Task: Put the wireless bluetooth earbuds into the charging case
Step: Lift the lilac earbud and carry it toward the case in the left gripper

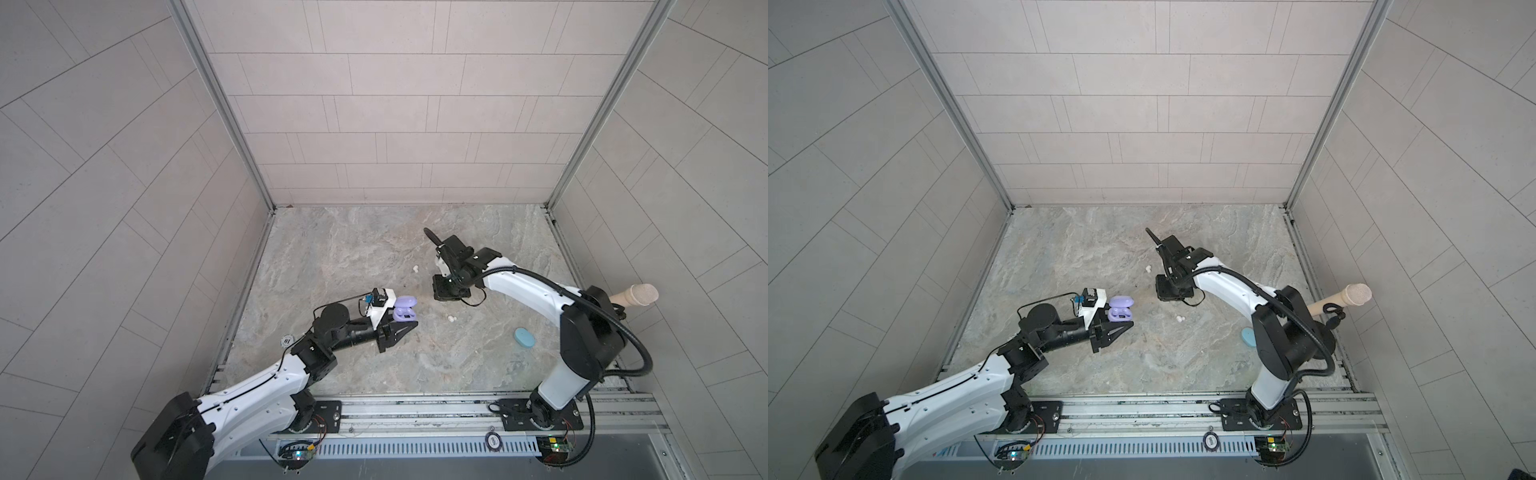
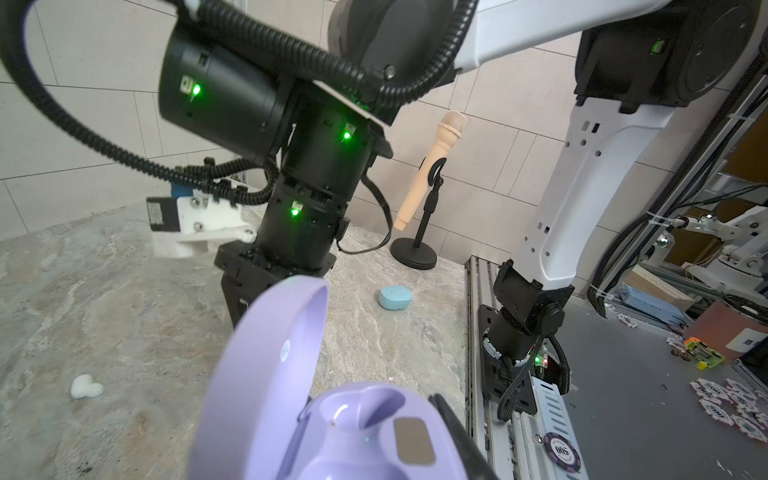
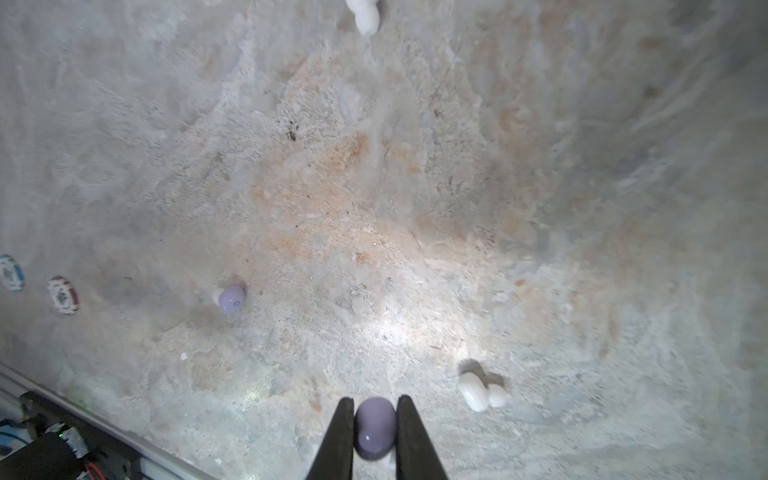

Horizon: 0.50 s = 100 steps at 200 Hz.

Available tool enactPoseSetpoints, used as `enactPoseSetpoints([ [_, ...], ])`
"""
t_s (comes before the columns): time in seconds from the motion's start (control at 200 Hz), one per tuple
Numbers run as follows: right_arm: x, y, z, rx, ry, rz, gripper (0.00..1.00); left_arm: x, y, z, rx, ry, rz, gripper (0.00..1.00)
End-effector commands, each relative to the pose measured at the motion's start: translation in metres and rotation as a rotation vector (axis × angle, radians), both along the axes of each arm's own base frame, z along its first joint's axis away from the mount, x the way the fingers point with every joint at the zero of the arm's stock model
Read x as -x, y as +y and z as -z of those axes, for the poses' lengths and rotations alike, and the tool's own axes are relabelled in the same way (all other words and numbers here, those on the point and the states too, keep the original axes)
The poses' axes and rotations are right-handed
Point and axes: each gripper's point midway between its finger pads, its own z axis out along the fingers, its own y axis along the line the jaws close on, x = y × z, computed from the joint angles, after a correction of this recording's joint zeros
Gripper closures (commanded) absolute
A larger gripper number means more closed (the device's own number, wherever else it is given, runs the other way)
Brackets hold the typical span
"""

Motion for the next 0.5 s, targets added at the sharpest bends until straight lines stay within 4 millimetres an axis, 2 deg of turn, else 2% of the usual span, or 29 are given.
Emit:
enactPoseSetpoints([
  [0.0, 0.008, -0.010, -0.031, -0.079, -0.053, -0.016, 0.86, 0.002, -0.013, -0.043, 0.101, -0.101, 0.068, 0.91],
  [0.315, 0.048, -0.047, -0.125, -0.236, -0.245, -0.055, 0.86, -0.011, -0.056, -0.069, 0.196, -0.129, 0.231, 0.91],
  [0.496, 0.066, -0.065, -0.168, -0.310, -0.394, -0.032, 0.86, -0.024, -0.079, -0.078, 0.265, -0.108, 0.308, 0.91],
])
